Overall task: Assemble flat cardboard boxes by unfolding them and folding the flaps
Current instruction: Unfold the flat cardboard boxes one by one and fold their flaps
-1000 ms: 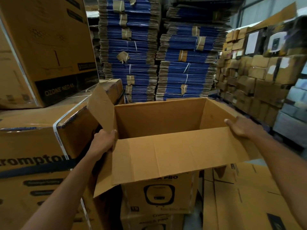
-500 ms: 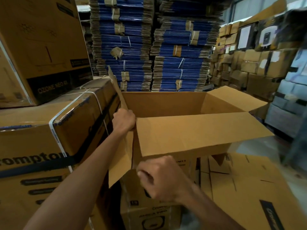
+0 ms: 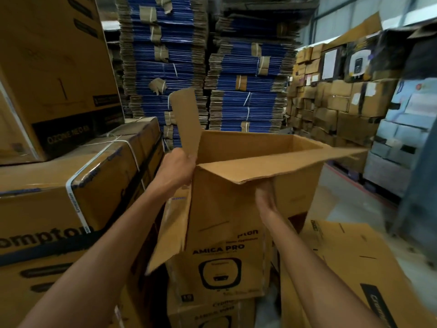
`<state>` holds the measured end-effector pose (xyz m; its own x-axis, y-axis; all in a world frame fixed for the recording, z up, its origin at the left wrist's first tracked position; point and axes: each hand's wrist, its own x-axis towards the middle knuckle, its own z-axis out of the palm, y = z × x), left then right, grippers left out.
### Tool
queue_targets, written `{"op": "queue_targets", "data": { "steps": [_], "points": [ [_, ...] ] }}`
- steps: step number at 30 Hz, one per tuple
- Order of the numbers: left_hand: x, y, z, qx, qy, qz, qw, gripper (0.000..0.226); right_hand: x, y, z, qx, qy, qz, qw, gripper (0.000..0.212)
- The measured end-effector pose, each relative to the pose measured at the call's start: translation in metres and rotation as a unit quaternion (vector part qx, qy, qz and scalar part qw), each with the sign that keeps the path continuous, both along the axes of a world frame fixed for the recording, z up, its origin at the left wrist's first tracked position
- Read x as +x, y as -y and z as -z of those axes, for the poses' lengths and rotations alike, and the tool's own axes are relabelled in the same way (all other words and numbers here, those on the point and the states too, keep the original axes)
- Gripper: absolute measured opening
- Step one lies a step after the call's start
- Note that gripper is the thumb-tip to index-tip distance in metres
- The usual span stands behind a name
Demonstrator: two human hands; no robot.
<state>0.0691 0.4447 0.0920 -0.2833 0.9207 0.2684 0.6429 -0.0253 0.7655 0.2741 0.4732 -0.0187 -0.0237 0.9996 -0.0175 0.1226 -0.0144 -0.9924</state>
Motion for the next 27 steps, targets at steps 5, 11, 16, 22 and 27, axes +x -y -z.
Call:
{"op": "queue_targets", "data": {
  "steps": [5,11,16,22,27],
  "points": [
    [-0.001,0.023,-0.01,0.005,0.112,0.133,0.985,0.031,-0.044,-0.023,-0.066,0.179,-0.036,-0.046,0.982,0.059],
    [0.01,0.031,0.024,0.053,0.262,0.084,0.96,0.036,-0.085,-0.064,-0.074,0.22,0.198,-0.12,0.947,0.071],
    [0.006,0.031,0.104,0.01,0.618,0.18,0.765,0.082,-0.096,-0.058,-0.036,0.158,0.367,-0.202,0.894,0.08],
    [0.043,0.034,0.15,-0.005,0.667,0.082,0.74,0.056,-0.08,-0.054,-0.004,0.161,0.421,-0.263,0.853,0.048],
    [0.056,0.022,0.145,-0.051,0.528,0.035,0.847,0.029,-0.051,-0.035,0.007,0.251,0.329,-0.079,0.907,0.018]
  ]
}}
